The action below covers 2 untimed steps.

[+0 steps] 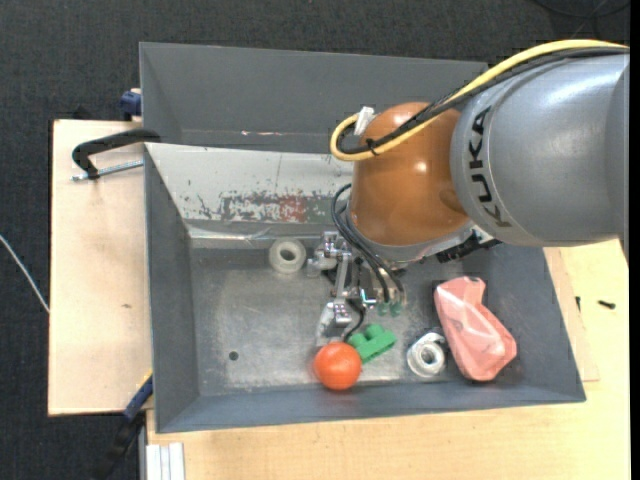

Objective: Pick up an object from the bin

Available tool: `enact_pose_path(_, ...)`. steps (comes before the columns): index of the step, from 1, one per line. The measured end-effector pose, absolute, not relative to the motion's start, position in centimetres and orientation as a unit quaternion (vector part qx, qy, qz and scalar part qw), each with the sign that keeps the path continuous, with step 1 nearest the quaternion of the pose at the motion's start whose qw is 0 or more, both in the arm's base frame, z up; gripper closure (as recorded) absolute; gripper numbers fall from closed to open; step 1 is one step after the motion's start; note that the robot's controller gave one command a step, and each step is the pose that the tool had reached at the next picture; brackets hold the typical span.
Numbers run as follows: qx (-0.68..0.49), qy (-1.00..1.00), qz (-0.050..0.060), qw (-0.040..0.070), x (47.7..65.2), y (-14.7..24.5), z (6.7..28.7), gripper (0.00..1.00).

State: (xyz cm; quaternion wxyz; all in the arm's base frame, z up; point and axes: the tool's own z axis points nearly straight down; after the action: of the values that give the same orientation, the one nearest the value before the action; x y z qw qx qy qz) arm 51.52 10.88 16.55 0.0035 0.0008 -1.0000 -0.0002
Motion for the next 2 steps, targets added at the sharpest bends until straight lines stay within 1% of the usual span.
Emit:
enact_pose_path(1, 0.0, -1.0, -0.001, 0.0, 51.7, 10.8, 16.9, 0.0)
enact_pose_path(2, 0.161, -0.987, -0.001, -0.001, 51.1, 8.1, 15.2, 0.0)
